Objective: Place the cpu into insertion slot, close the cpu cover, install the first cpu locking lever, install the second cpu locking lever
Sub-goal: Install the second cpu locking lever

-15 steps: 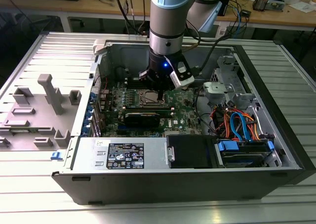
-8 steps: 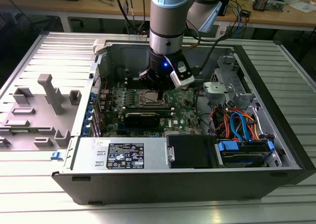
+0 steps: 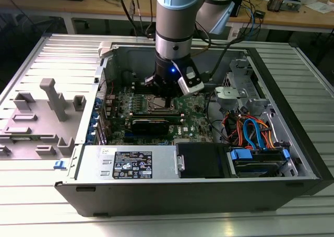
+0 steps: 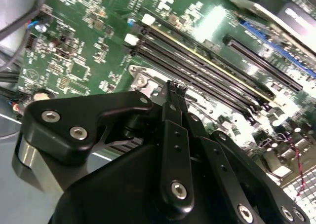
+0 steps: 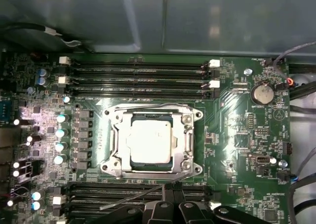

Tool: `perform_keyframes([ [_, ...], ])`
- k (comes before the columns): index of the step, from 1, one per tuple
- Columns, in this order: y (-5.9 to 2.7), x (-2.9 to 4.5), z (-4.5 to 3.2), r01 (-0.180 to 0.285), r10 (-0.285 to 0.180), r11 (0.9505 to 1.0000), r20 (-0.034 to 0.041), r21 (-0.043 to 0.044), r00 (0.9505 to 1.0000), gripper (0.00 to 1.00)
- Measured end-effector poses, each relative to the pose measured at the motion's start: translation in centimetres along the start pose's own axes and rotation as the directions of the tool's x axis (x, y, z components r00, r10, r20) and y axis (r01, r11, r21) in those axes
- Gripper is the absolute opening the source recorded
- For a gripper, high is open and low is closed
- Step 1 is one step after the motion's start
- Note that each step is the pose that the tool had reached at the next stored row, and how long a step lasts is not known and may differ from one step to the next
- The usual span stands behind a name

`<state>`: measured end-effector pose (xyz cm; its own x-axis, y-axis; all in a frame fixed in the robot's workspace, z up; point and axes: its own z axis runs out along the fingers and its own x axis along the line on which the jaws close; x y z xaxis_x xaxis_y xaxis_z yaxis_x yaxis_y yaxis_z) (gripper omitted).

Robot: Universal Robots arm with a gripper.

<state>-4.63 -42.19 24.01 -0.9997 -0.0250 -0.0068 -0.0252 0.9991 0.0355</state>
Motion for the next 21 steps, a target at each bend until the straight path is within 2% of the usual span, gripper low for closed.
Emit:
perform_keyframes([
  [8,-0.38,1.33,-0.02,0.0,0.0,1.0,0.0001,-0.0001,1.0,0.11],
  [21,-0.39,1.34,-0.02,0.0,0.0,1.0,0.0001,-0.0008,1.0,0.11],
])
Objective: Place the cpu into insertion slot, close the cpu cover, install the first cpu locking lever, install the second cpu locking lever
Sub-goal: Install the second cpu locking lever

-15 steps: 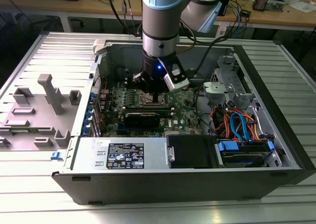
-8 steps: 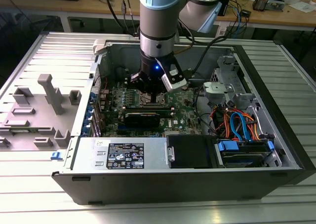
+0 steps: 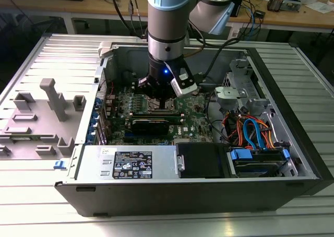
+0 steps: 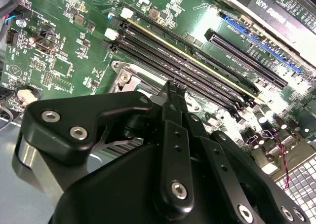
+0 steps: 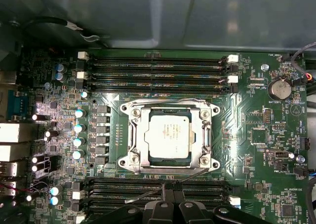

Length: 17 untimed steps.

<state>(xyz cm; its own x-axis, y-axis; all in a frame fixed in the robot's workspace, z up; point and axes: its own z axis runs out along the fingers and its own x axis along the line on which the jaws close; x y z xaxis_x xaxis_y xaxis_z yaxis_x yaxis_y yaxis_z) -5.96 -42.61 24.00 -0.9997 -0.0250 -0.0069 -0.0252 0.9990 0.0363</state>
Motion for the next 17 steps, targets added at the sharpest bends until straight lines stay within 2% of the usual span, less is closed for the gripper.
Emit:
perform_keyframes([
  [6,0.0,0.07,0.0,0.0,0.0,1.0,-0.0002,-0.0003,1.0,0.11],
  [9,-0.01,0.08,-0.01,0.0,0.0,1.0,-0.0066,-0.0004,1.0,0.11],
  [10,-0.01,0.09,0.0,0.0,0.0,1.0,-0.0121,-0.0006,0.9999,0.11],
  [11,0.0,0.08,0.01,-0.001,0.001,1.0,-0.0233,-0.001,0.9997,0.11],
  [12,-0.01,0.07,0.01,-0.001,0.001,1.0,-0.0401,-0.0014,0.9992,0.11],
  [14,-0.01,0.07,0.01,-0.002,0.002,1.0,-0.0664,-0.002,0.9978,0.11],
  [15,-0.01,0.05,0.05,-0.003,0.003,1.0,-0.0848,-0.0025,0.9964,0.11],
  [16,-0.01,0.06,0.06,-0.003,0.003,1.0,-0.0874,-0.0035,0.9962,0.11],
  [17,-0.01,0.05,0.06,-0.003,0.002,1.0,-0.0874,-0.0092,0.9962,0.11],
])
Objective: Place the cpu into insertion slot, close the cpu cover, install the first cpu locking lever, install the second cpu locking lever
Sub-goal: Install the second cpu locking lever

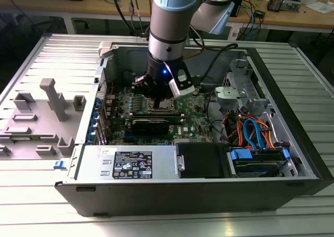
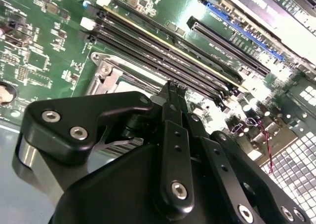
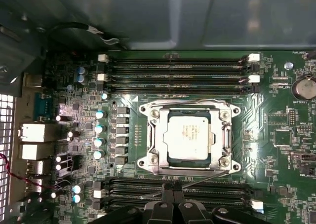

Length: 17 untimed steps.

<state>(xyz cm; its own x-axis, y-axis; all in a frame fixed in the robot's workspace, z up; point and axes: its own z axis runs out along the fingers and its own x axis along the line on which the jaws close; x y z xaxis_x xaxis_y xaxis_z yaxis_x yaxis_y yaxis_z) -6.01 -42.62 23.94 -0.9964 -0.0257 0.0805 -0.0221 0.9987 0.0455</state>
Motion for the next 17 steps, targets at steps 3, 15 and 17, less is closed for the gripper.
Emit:
perform_keyframes([
  [3,-0.04,0.0,0.05,0.002,-0.002,0.9999,0.0001,-0.0164,1.0,0.11],
  [15,-0.05,-0.01,0.11,0.016,-0.016,0.9996,-0.0039,-0.0237,0.9999,0.11],
  [17,-0.05,-0.01,0.11,0.02,-0.02,0.9995,-0.004,-0.0234,0.9998,0.11],
])
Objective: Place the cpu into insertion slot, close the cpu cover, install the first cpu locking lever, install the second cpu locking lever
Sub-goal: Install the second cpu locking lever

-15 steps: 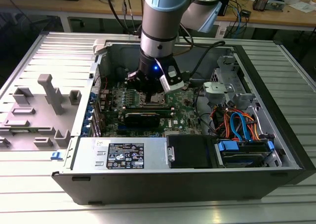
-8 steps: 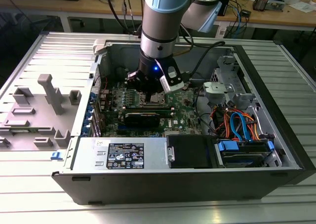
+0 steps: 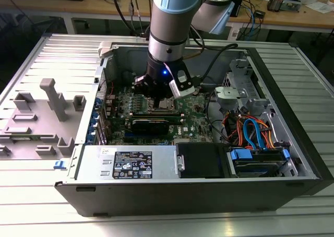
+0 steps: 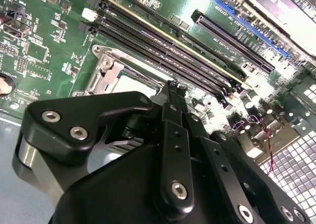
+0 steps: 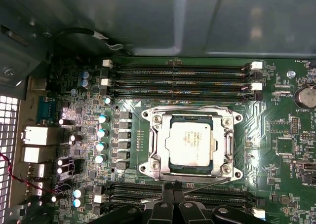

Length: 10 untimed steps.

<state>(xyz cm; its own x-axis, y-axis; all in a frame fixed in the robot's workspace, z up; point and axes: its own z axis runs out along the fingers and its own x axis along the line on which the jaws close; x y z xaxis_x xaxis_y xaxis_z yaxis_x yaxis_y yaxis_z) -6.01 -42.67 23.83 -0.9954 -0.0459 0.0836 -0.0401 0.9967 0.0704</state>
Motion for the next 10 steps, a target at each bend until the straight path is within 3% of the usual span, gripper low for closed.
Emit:
perform_keyframes([
  [10,0.0,0.0,0.0,0.004,-0.004,1.0,-0.0003,0.0004,1.0,0.11],
])
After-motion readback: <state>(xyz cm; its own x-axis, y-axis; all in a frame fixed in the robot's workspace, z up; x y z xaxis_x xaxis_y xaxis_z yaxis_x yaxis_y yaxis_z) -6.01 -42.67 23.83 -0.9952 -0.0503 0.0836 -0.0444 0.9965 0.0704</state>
